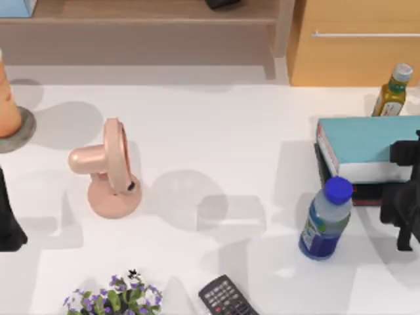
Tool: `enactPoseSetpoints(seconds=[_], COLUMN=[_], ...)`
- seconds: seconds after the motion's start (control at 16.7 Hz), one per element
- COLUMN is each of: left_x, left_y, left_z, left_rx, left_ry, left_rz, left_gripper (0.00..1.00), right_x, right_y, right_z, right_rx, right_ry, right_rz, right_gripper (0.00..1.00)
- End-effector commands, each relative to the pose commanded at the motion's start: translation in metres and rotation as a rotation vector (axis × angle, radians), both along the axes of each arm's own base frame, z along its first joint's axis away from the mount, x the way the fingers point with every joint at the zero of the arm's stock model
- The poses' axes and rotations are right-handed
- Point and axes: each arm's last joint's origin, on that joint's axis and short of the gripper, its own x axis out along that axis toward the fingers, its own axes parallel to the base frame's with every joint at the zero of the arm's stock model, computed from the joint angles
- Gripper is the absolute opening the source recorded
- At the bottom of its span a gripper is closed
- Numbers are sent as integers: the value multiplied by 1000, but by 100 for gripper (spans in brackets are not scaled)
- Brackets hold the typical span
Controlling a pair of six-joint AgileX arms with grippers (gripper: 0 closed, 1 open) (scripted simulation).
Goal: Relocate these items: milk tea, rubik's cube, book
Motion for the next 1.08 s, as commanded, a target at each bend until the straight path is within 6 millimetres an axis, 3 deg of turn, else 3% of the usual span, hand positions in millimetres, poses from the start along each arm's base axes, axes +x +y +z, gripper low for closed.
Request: enactPoseSetpoints(seconds=[0.78, 1.08], left_x=[0, 0], left_y=[0, 0], left_z=[0, 0], left_rx=[0, 0], left_ry=[0, 0], left_rz=[0, 0], left_gripper=[100, 100], right_x=[0, 0], right_y=[0, 0], right_z=[0, 0], right_rx=[0, 0], right_ry=[0, 0], right_rz=[0, 0], right_gripper=[98, 100])
